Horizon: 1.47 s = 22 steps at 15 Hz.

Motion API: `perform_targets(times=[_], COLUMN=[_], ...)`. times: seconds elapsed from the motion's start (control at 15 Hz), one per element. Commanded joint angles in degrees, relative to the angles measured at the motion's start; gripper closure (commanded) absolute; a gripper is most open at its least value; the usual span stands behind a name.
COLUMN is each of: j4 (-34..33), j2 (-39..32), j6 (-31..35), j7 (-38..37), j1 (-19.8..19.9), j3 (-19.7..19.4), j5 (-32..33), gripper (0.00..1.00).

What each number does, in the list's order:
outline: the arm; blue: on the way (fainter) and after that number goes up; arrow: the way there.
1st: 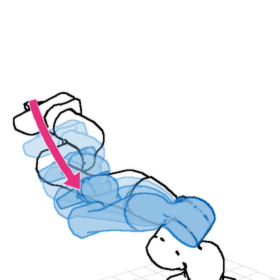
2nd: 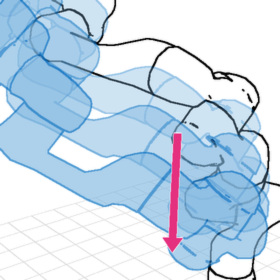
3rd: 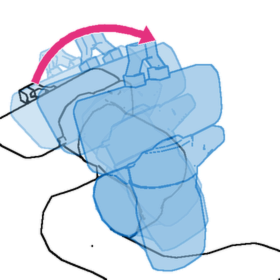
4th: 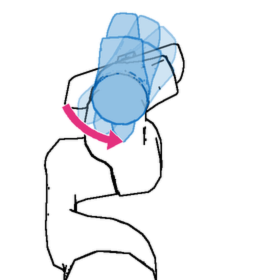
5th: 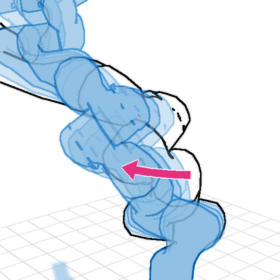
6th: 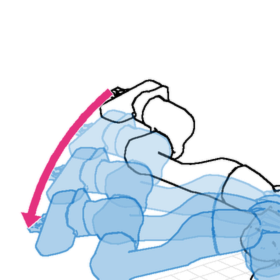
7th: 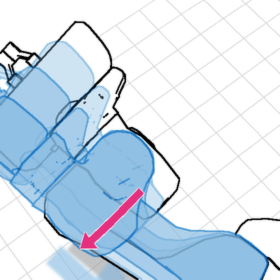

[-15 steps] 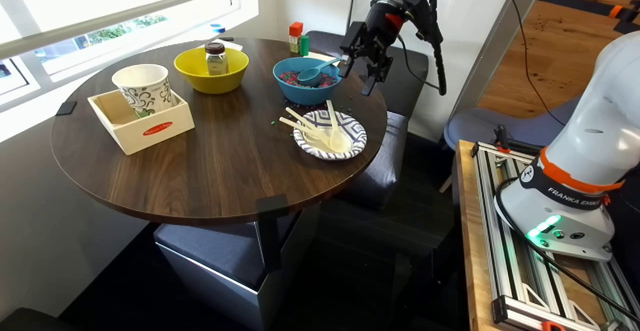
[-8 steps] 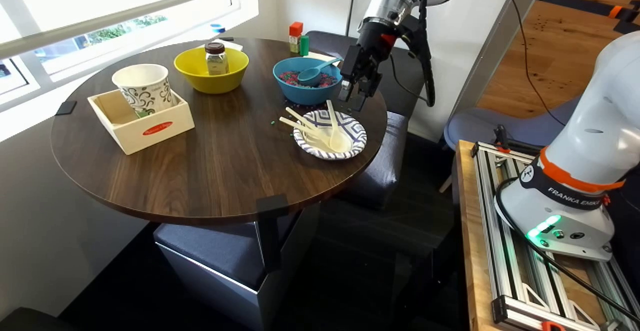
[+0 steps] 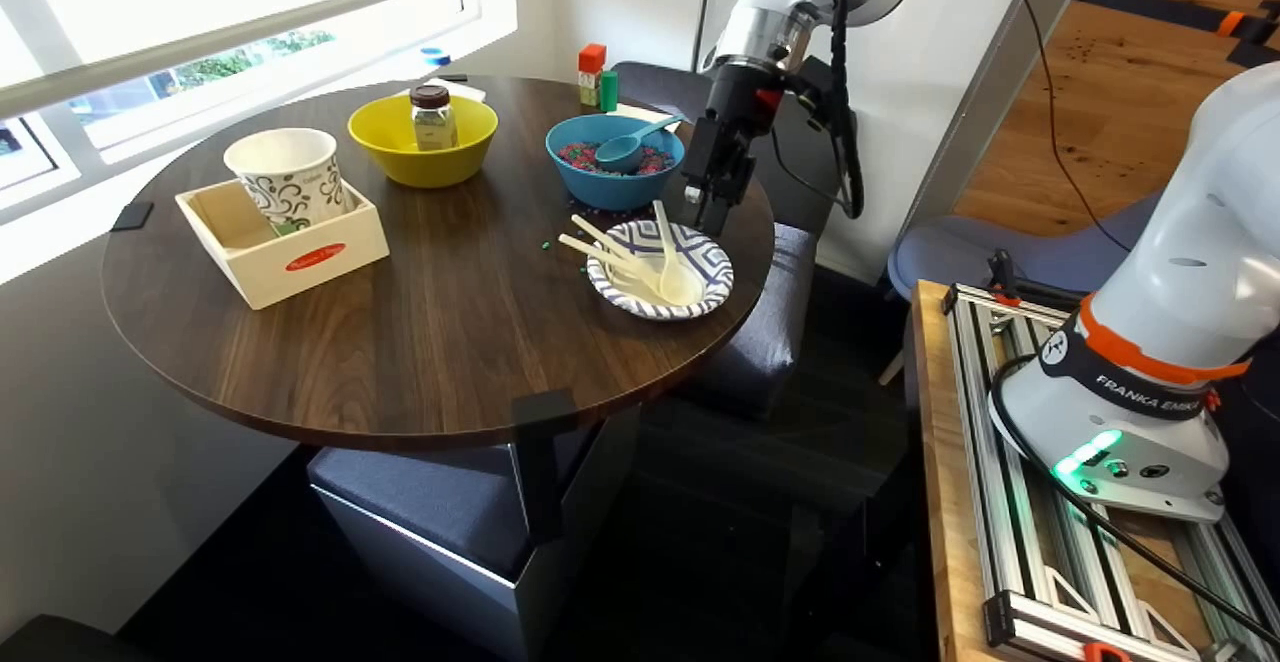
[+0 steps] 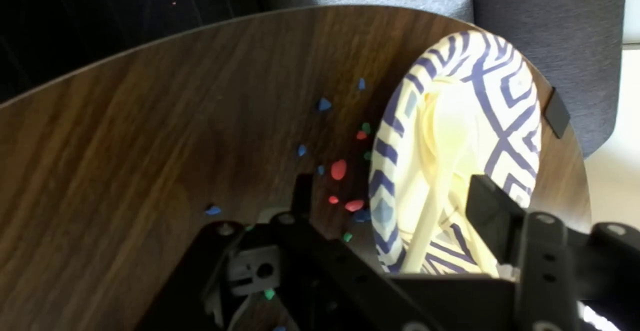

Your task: Put the black and white bowl on top of the coffee cup.

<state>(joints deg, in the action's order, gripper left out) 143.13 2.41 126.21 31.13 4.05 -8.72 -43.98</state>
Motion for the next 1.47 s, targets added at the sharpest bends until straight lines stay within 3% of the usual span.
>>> perform_targets(times=[0.0, 0.13, 0.4, 0.73, 0.8, 0.87, 1.07, 1.4], j4=[-0.74, -1.27, -1.99, -3.19, -3.38, -3.58, -3.96, -4.54], j2=[-1.59, -2.03, -2.28, -3.06, -3.25, -3.43, -3.5, -2.34], j6=[1.53, 1.38, 1.25, 1.32, 1.34, 1.36, 1.26, -3.62], j7=[-0.23, -0.2, -0.24, -1.25, -1.38, -1.5, -1.53, -2.17], j1=[0.4, 0.3, 0.24, 0.01, -0.04, -0.12, -0.17, 0.62], j3=[1.09, 1.33, 1.91, 2.67, 2.84, 3.05, 3.57, 3.12], j5=[3.2, 4.18, 5.15, 6.61, 6.78, 6.88, 6.68, 6.9], gripper=[0.38, 0.53, 0.7, 0.59, 0.63, 0.8, 1.0, 1.0])
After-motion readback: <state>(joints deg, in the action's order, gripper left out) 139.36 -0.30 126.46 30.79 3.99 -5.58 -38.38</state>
